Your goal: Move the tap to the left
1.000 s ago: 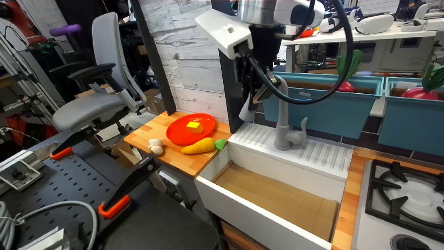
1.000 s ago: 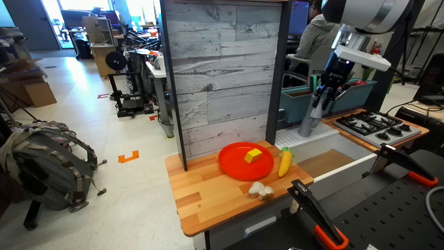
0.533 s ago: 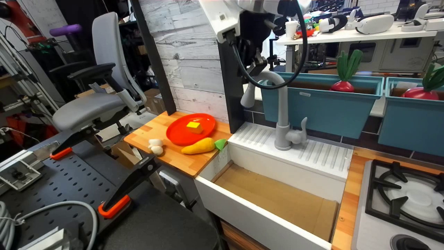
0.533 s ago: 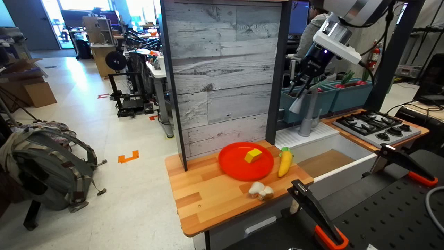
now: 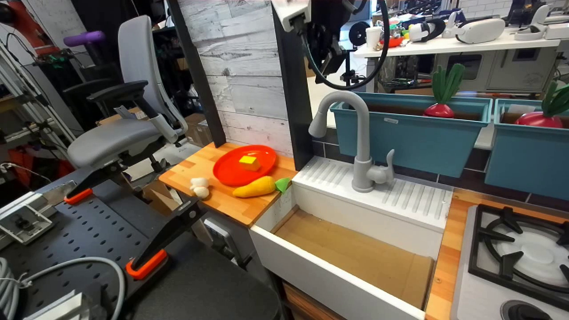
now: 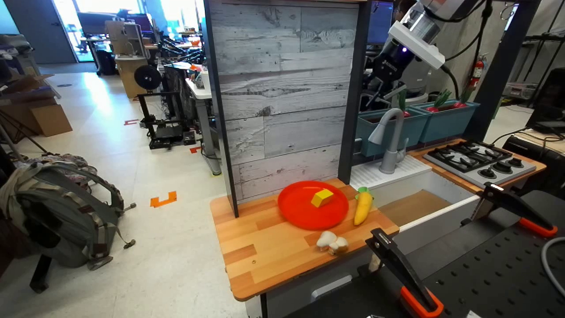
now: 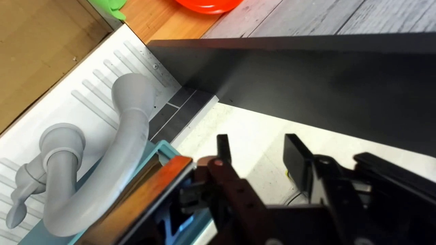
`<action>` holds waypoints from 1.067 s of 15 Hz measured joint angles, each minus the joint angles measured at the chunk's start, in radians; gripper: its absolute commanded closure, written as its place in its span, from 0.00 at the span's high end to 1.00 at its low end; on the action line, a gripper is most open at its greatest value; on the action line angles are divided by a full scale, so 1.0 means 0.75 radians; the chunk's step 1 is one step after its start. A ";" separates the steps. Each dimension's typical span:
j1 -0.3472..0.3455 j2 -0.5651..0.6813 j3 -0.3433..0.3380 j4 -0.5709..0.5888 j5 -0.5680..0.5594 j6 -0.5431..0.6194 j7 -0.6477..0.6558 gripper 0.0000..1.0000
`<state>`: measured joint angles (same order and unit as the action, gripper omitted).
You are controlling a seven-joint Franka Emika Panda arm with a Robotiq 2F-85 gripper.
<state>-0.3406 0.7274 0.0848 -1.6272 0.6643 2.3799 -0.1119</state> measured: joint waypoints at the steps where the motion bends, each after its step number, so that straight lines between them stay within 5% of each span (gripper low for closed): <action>1: 0.000 0.000 -0.001 -0.001 0.000 0.000 -0.004 0.85; 3: 0.000 -0.002 -0.004 -0.009 0.000 0.000 -0.028 1.00; 9: -0.001 -0.127 -0.022 -0.192 -0.010 -0.021 -0.227 1.00; 16: -0.002 -0.527 -0.103 -0.588 -0.060 -0.266 -0.565 1.00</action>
<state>-0.3418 0.3320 0.0079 -2.0681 0.6194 2.1803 -0.5353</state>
